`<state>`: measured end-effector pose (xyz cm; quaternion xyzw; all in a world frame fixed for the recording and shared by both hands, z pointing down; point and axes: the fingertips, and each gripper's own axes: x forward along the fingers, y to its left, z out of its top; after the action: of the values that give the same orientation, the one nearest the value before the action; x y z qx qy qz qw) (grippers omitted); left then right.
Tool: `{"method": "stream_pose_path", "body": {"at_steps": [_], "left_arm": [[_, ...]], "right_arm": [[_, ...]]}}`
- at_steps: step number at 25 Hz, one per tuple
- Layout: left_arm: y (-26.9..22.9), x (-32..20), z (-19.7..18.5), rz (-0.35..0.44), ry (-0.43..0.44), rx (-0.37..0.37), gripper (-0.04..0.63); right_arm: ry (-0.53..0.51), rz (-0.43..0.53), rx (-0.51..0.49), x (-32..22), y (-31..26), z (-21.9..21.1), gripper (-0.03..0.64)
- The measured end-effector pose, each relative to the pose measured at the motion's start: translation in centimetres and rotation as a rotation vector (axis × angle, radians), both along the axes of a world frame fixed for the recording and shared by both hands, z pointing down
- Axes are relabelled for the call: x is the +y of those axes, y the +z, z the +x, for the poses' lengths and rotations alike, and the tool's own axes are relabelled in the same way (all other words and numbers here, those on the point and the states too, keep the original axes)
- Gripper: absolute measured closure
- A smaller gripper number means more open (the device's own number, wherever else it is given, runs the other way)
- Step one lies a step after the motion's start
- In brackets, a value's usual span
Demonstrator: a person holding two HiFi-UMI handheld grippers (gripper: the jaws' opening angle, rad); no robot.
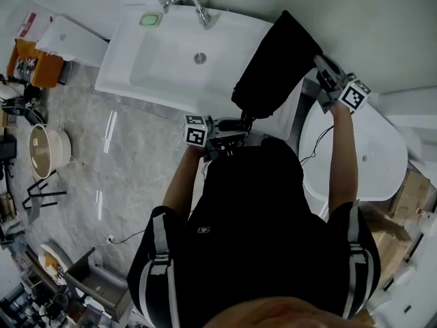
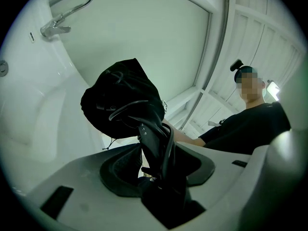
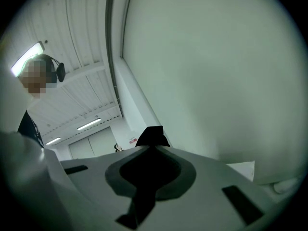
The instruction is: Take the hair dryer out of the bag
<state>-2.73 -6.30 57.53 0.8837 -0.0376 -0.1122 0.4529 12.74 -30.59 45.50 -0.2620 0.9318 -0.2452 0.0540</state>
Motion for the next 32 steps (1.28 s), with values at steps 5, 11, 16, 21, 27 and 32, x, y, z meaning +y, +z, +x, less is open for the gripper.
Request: {"method": "stream_pose_path", "body": {"at_steps": [5,11,16,21,27,32], "left_arm": [[0.0,-0.2,-0.2,-0.015,-0.085,-0.011,0.403],[-0.1,-0.4,0.2,-0.025,-0.165,-0.022,0.403],[0.7,-0.5,0.4,-0.042,-0.242,-0.034,0.403],[-0.3,-2.9,0.8,-0.06,-0.353,-0.027,0.403],[-1.7,-5.1,0.4,-0.019,-0.389,-0.064,0.403],[-2.4,-6.5,1.1,0.014,-0.4,-0.116,0.403]], "right_arm": [[-0.018,0.041,0.006,-2.4,-2.2,0.5,0.546],[-0.057,0.205,-0.054,-3.8,-6.8,2.0,0.546],[-0.094,0.216,-0.032,-4.4,-6.1,2.1,0.546],[-0.187,0.122,0.045,-0.6,-0.8,0.3,0.546],[-0.355,-0.041,0.186,7.5,9.0,-3.4,0.546],[-0.388,-0.057,0.249,10.6,11.7,-4.0,0.546]]}}
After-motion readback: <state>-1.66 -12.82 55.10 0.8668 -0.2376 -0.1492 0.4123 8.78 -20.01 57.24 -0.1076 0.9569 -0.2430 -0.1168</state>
